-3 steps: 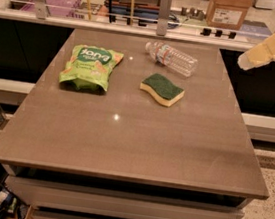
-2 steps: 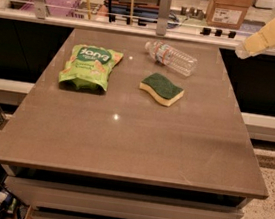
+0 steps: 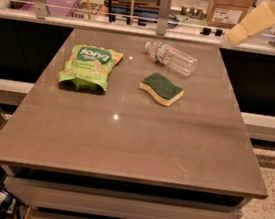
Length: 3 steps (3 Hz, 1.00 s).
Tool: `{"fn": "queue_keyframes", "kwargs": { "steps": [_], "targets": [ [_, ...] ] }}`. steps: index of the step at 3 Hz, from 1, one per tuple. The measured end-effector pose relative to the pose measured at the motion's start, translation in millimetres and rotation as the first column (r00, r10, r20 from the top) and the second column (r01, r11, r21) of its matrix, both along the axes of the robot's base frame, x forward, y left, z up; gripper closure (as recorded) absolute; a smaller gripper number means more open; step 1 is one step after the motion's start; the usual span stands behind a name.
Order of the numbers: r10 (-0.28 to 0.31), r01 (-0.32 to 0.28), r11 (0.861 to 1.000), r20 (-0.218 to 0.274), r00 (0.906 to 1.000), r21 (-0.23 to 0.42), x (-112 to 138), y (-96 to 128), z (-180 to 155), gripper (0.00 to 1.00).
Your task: Place water bottle upright
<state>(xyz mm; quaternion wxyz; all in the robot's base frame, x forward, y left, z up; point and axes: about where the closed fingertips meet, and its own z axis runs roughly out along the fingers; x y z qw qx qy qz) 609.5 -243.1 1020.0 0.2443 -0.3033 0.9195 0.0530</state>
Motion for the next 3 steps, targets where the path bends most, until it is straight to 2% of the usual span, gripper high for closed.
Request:
{"fn": "queue_keyframes", "kwargs": {
  "steps": [2, 3],
  "targets": [
    [0.021, -0.021, 1.0, 0.001, 0.9998, -0.006, 45.1, 16.3, -17.7, 0.0],
    [-0.017, 0.017, 1.0, 0.037, 0.9992, -0.009, 66.8, 27.8, -21.2, 0.0]
  ]
}}
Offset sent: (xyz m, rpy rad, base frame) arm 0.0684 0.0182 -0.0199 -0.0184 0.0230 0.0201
